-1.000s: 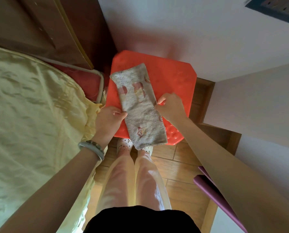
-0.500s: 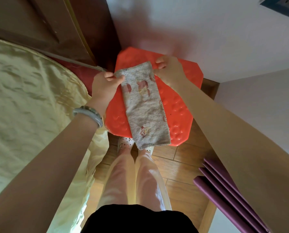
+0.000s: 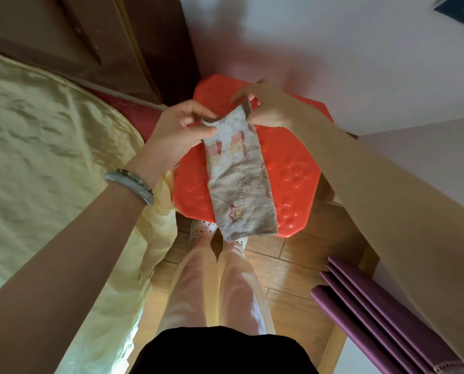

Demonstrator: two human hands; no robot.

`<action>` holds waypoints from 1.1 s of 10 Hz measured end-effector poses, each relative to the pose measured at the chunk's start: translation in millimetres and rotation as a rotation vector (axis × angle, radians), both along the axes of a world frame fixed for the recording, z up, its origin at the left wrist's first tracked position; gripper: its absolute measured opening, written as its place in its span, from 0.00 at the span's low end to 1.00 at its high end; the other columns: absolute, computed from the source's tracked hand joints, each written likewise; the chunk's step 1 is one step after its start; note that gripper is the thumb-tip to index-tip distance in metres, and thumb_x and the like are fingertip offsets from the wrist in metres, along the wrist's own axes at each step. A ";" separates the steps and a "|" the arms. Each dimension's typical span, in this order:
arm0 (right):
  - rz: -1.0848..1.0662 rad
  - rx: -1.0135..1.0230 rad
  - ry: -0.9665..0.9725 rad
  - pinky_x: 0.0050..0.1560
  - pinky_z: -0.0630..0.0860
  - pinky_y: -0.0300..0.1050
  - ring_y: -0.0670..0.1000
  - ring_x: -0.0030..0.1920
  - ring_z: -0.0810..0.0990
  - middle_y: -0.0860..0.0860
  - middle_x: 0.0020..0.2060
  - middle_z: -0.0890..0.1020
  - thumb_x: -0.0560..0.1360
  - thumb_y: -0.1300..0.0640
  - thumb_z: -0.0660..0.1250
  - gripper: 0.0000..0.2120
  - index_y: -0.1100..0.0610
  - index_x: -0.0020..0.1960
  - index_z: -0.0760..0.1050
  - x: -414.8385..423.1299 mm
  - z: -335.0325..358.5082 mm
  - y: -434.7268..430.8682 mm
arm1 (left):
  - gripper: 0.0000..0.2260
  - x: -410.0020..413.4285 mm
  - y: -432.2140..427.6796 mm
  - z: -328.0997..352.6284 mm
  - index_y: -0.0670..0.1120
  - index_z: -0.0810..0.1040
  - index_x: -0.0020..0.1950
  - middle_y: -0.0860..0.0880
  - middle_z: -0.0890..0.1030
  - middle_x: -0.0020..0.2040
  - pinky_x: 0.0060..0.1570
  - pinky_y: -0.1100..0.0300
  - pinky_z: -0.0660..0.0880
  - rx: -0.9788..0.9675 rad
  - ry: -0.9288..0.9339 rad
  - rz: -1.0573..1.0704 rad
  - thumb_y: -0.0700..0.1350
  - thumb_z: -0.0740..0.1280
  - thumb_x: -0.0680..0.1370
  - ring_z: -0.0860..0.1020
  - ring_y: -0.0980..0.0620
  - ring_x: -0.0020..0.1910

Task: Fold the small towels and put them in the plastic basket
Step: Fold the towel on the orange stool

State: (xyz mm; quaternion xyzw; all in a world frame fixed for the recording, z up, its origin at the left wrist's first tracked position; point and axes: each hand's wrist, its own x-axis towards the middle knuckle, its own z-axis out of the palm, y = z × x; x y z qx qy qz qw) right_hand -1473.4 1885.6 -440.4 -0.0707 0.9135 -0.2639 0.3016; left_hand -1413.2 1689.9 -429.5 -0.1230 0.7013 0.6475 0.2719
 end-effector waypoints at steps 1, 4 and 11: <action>0.030 0.021 -0.036 0.57 0.75 0.50 0.47 0.49 0.71 0.41 0.35 0.73 0.69 0.61 0.64 0.15 0.53 0.53 0.81 -6.9 3.7 3.6 | 0.09 -0.3 -0.6 4.5 0.49 0.81 0.42 0.51 0.83 0.40 0.58 0.49 0.76 0.043 0.030 -0.032 0.36 0.71 0.67 0.81 0.48 0.49; -0.011 0.026 -0.045 0.38 0.72 0.41 0.49 0.43 0.76 0.50 0.40 0.79 0.68 0.63 0.68 0.02 0.58 0.38 0.79 -12.8 35.7 16.2 | 0.10 -35.9 -6.0 3.5 0.43 0.79 0.51 0.55 0.80 0.40 0.46 0.69 0.75 -0.344 0.294 -0.125 0.34 0.71 0.71 0.79 0.67 0.37; 0.151 -0.156 0.273 0.47 0.72 0.49 0.57 0.40 0.78 0.54 0.38 0.83 0.66 0.72 0.64 0.12 0.61 0.45 0.81 162.2 9.9 48.7 | 0.09 108.3 -7.4 8.0 0.43 0.83 0.47 0.48 0.83 0.43 0.49 0.56 0.68 -0.565 0.747 -0.738 0.35 0.67 0.69 0.78 0.48 0.45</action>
